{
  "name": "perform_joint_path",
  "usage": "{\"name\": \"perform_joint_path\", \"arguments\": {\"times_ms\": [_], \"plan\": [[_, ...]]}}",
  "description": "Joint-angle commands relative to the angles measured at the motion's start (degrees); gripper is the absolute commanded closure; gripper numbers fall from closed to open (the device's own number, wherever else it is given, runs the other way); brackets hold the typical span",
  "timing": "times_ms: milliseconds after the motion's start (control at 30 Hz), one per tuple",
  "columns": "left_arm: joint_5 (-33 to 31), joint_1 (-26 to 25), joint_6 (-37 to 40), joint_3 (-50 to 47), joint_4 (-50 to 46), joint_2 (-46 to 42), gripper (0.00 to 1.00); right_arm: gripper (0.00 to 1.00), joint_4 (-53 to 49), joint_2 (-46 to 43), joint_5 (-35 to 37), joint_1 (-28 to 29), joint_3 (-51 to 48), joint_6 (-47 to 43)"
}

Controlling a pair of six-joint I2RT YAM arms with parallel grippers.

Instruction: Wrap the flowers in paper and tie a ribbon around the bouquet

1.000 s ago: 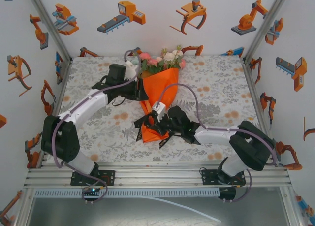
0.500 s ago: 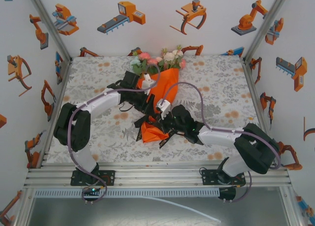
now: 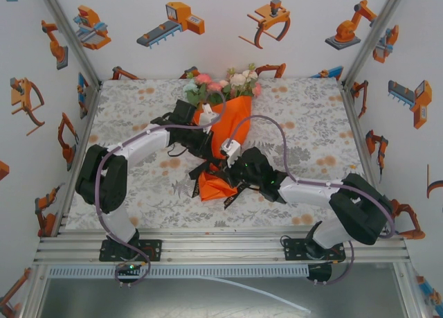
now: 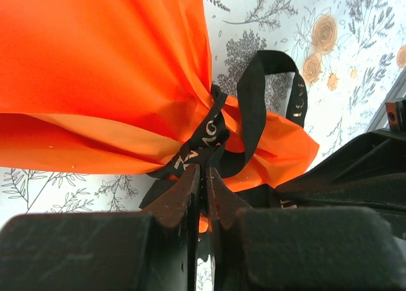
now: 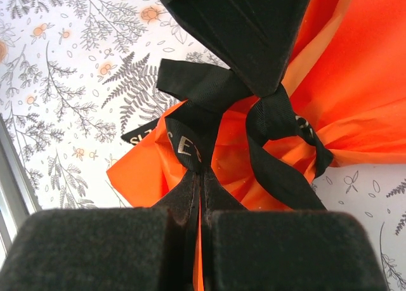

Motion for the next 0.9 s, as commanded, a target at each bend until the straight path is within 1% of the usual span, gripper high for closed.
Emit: {"name": "perform_joint_path", "arguments": {"times_ms": [0,133,267,333,600,700,767,867], "plan": [[0.1,-0.2,-3.2,-0.5,4.0,-3.0,0.86,1.0,-1.0,-1.4,2.4,-0.4,0.8,0.7],[0.4,-0.2,-5.3,-2.9,8.0,-3.9,0.86,1.0,-1.6,-1.1,2.0,-0.5,1.7,0.7],[-0.1,-0.2,-5.7,-3.2,8.2,-3.3,0.86,1.0,-1.6,-0.9,1.4,-0.5,1.8,0.9],[-0.3,-0.3,-5.8,-3.4,8.6,-3.4,0.84,1.0,-1.6,-0.9,1.1,-0.5,1.9,0.9],[0.3,-0.4,-8.5,-4.9,13.5,-4.5,0.83,1.0,-1.6,-0.8,1.4,-0.7,3.5,1.2],[0.3,-0.4,-8.8,-5.0,13.6,-3.9,0.83,1.0,-1.6,-0.8,1.2,-1.0,3.8,1.2],[0.1,-0.4,-8.8,-5.3,13.6,-3.9,0.83,1.0,-1.5,-0.9,1.1,-1.1,3.8,1.3],[0.5,-0.4,-9.3,-5.6,14.2,-4.3,0.87,1.0,-1.6,-1.2,2.8,-1.6,3.9,1.7]]}}
